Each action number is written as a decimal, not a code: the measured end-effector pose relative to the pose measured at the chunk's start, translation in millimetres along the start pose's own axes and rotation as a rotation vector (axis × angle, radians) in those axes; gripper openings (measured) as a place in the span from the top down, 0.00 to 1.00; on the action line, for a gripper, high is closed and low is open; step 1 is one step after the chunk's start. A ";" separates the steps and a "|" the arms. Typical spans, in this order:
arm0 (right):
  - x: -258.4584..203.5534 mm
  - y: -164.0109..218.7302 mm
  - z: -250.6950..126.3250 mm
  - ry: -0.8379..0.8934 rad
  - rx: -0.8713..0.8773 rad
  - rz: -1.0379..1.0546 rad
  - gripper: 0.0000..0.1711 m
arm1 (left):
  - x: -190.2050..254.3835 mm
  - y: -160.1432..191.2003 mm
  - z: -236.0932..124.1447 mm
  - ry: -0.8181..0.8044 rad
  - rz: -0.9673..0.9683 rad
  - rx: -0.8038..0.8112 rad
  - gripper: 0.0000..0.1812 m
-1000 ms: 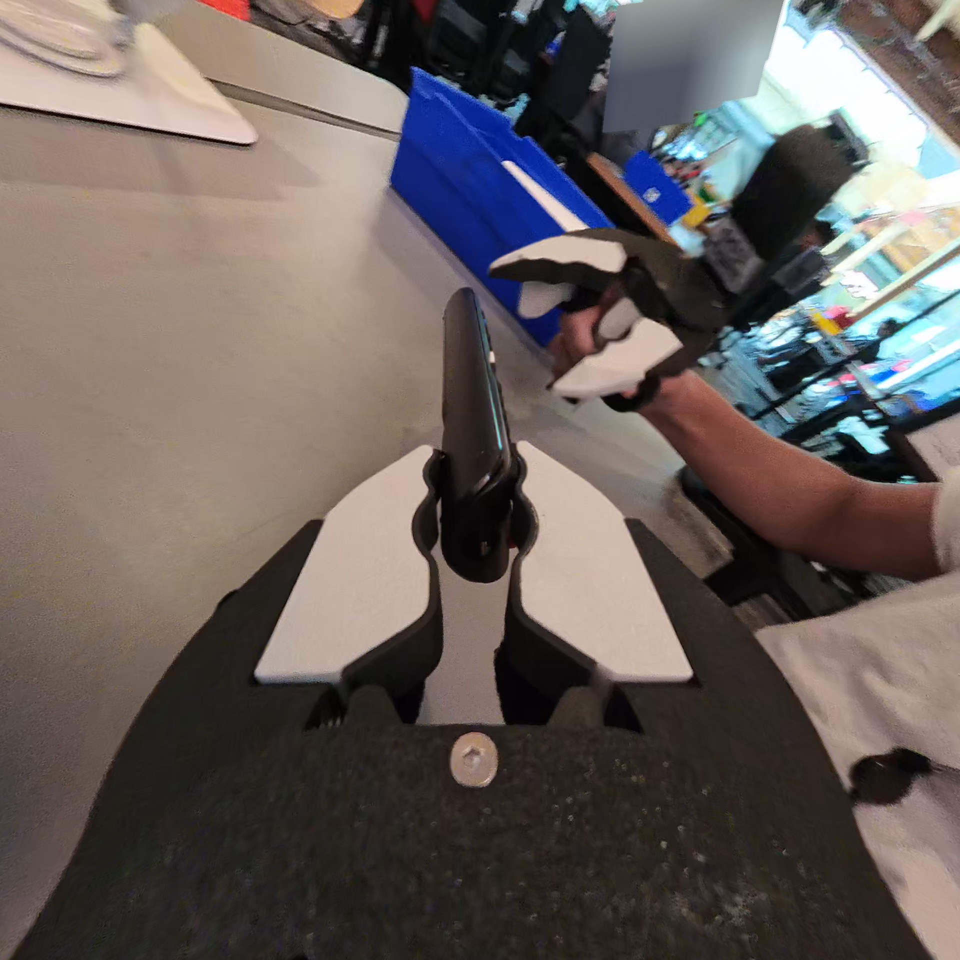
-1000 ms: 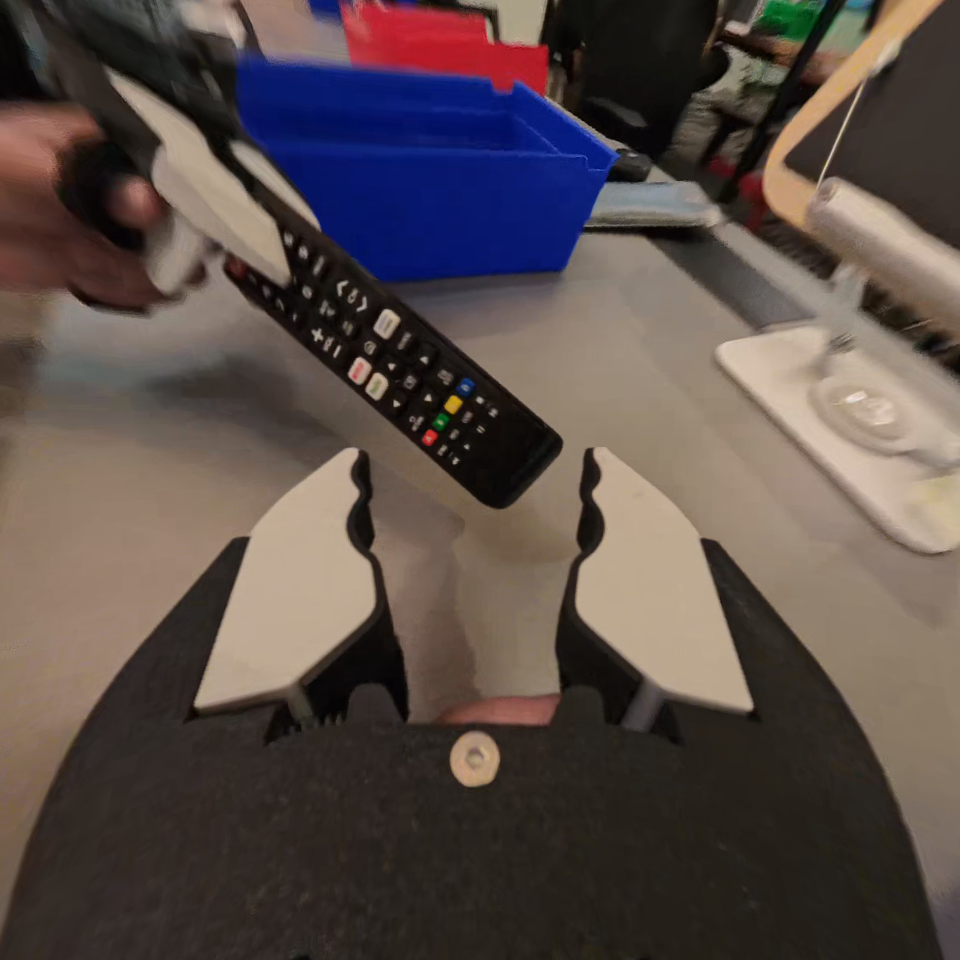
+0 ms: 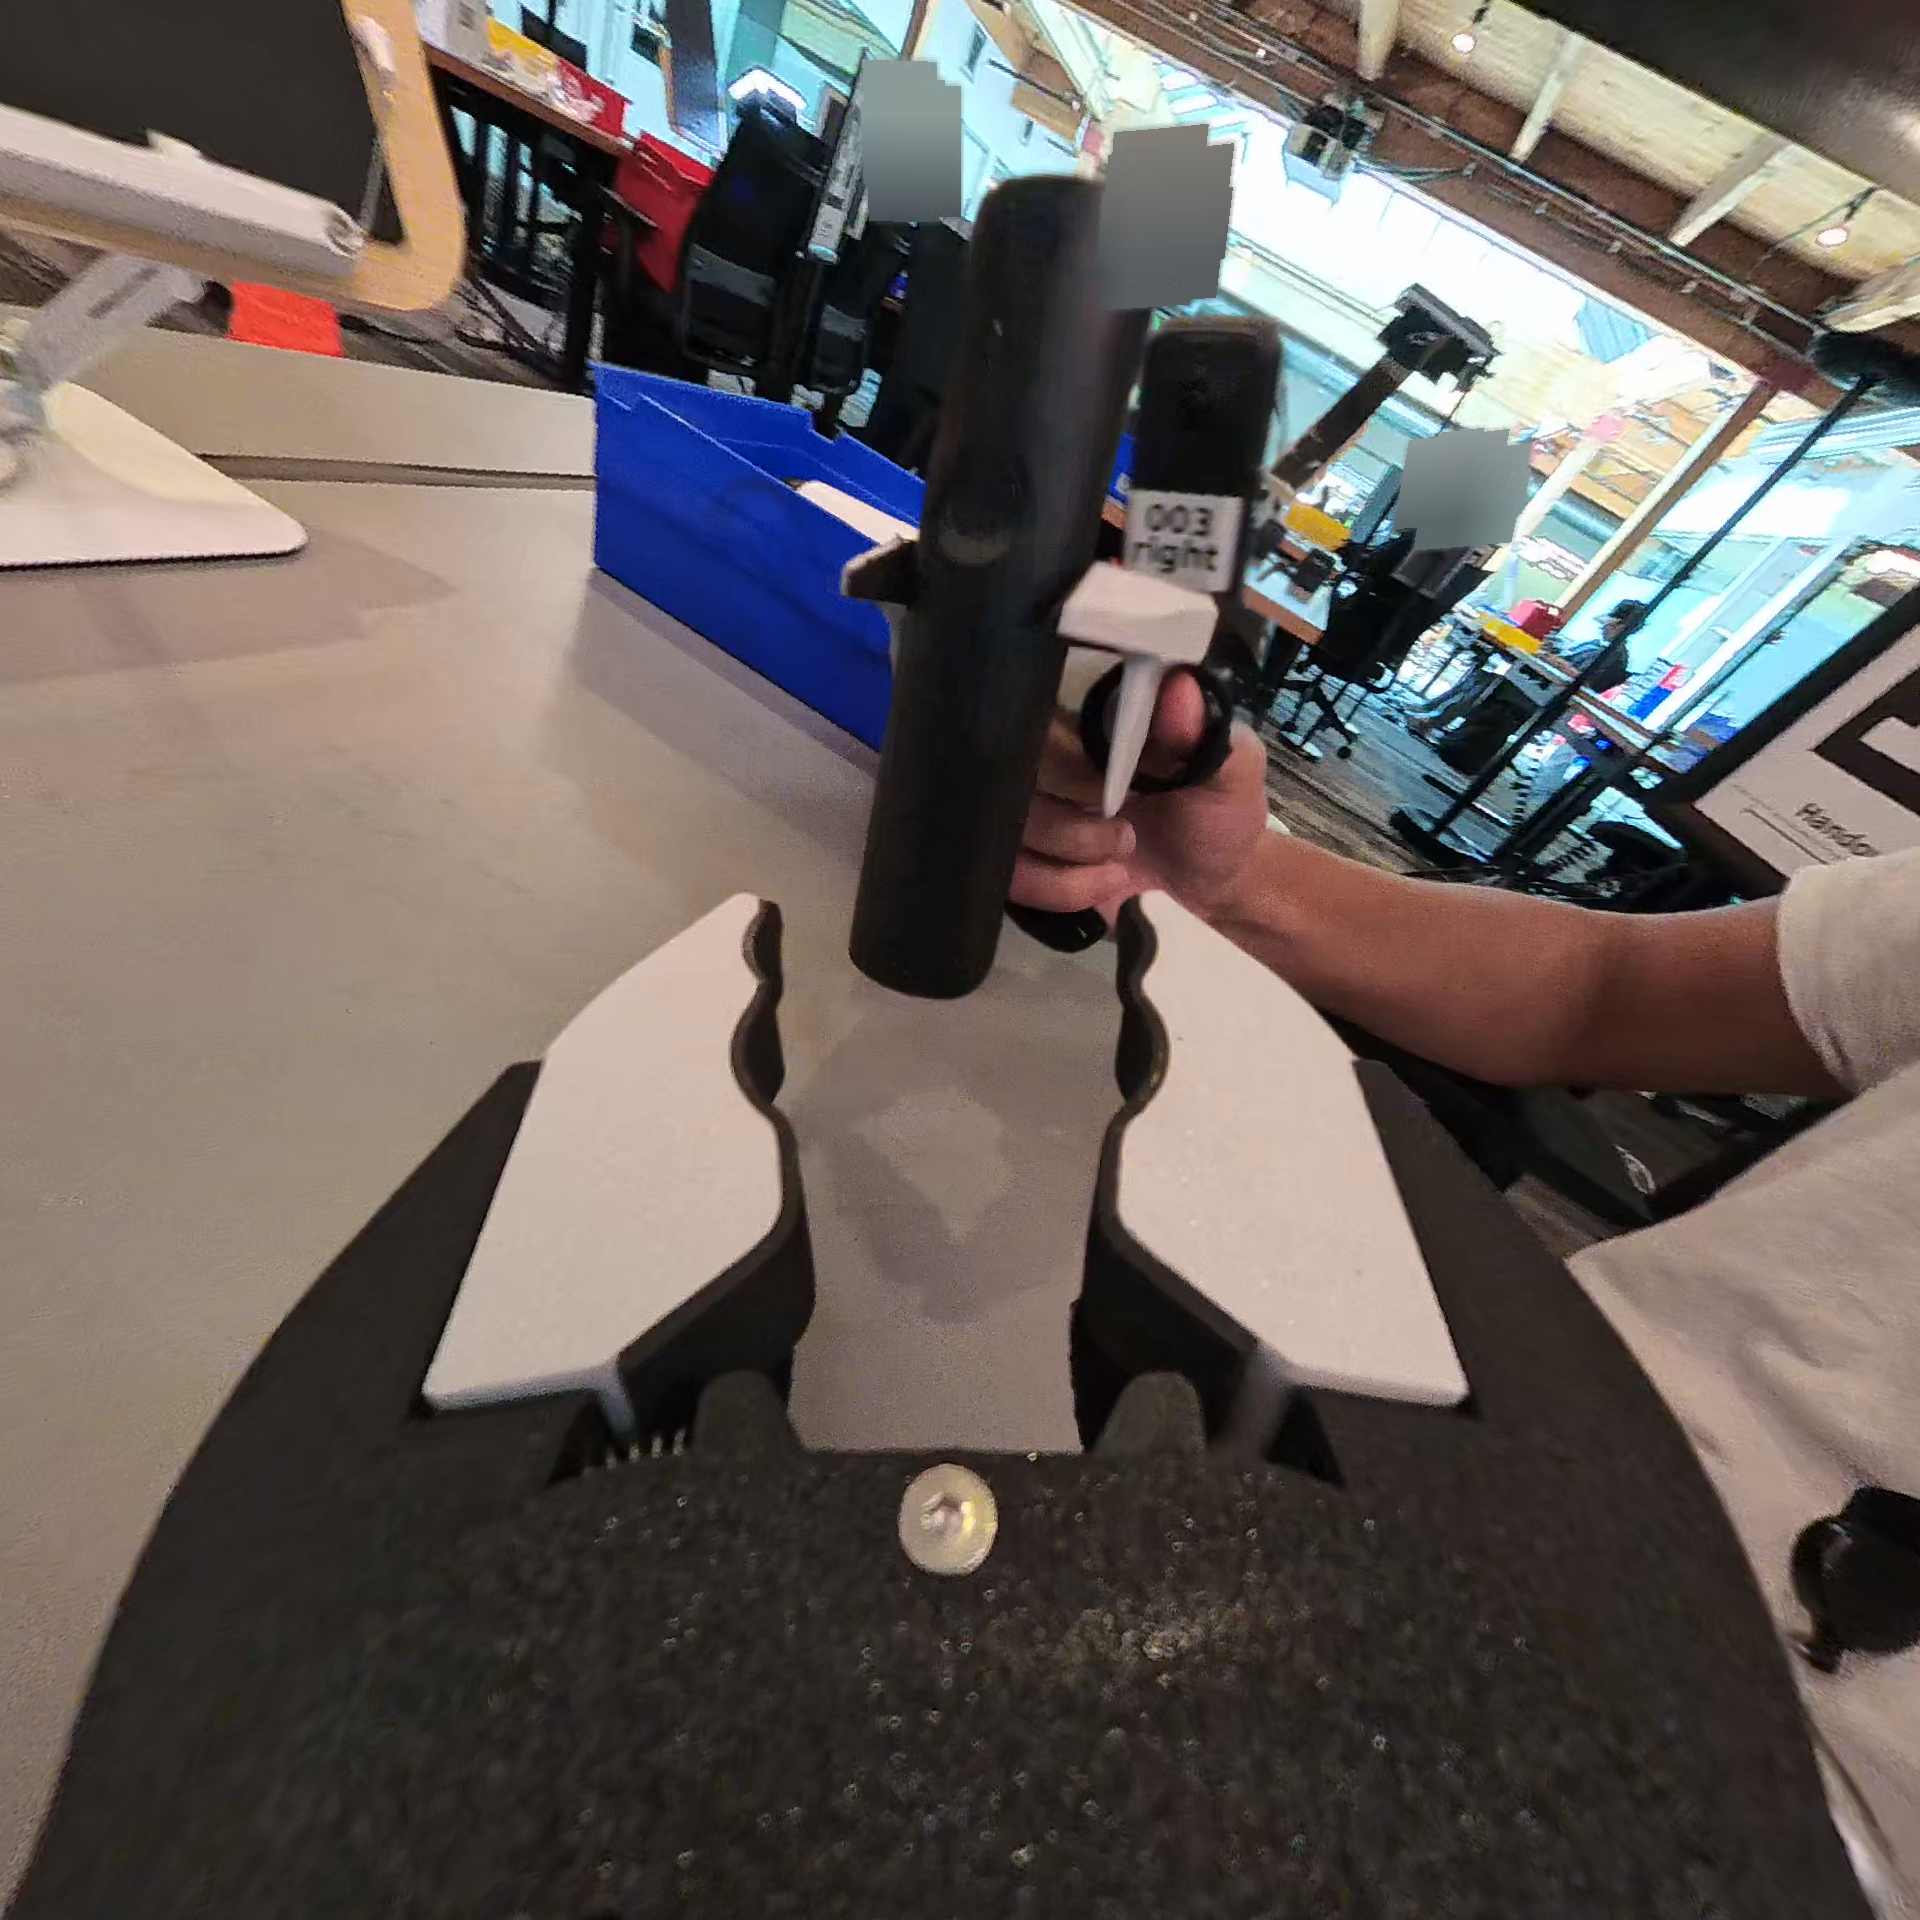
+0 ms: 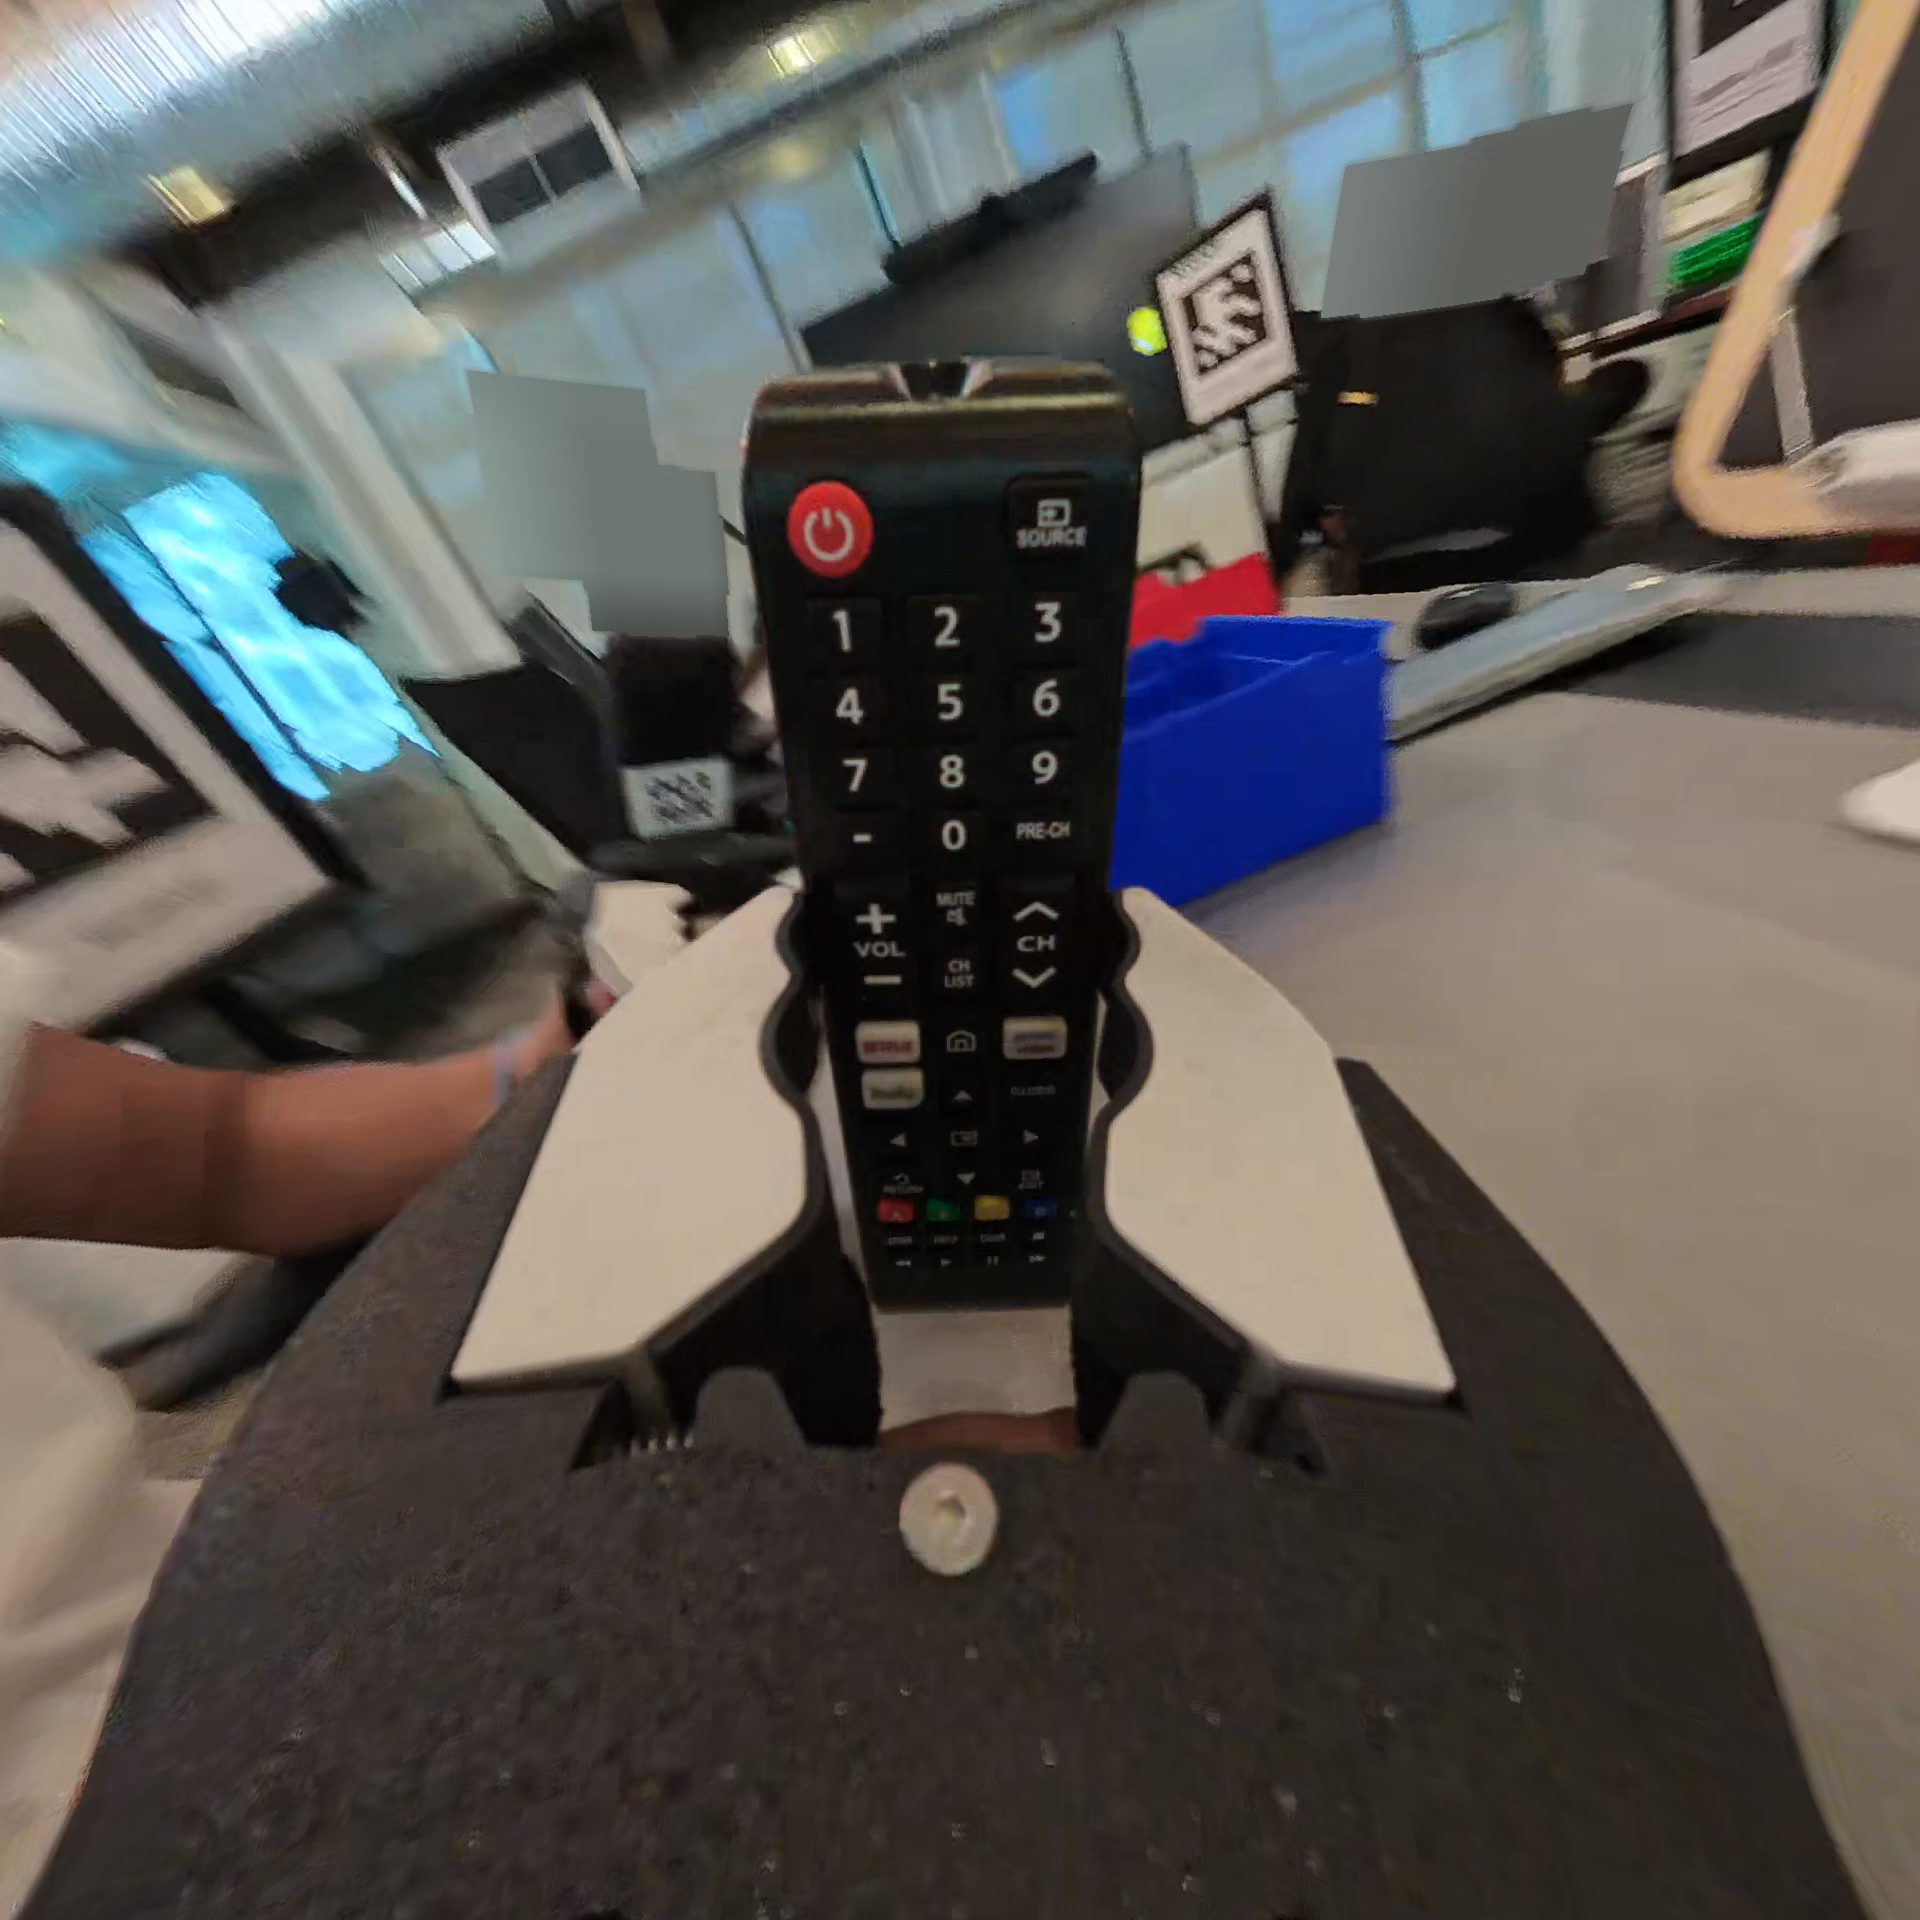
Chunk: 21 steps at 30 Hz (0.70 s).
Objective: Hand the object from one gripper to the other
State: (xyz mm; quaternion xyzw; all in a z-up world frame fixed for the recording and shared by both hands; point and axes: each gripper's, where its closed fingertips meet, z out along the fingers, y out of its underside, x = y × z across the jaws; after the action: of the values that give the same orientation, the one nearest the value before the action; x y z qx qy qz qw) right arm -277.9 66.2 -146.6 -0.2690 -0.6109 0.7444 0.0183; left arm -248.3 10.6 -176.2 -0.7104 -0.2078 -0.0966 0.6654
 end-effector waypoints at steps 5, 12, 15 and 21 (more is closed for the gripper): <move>-33.3 15.1 19.3 -0.209 -0.001 0.197 0.69 | 14.9 20.8 16.6 0.061 -0.008 -0.105 0.64; -59.5 34.9 38.7 -0.262 -0.054 0.181 0.69 | 34.5 40.6 25.6 0.159 -0.018 -0.205 0.71; -56.7 34.8 37.4 -0.266 -0.048 0.196 0.69 | 33.2 41.0 25.0 0.152 -0.029 -0.220 0.72; -32.7 42.2 30.3 -0.157 -0.122 0.083 0.61 | 9.0 40.6 17.6 0.034 -0.003 -0.262 0.72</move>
State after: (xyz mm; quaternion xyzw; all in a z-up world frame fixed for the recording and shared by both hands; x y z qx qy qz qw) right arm -250.1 16.6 -169.8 -0.2357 -0.6429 0.7247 -0.0767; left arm -225.5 28.3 -211.0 -0.7891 -0.1832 -0.1357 0.5703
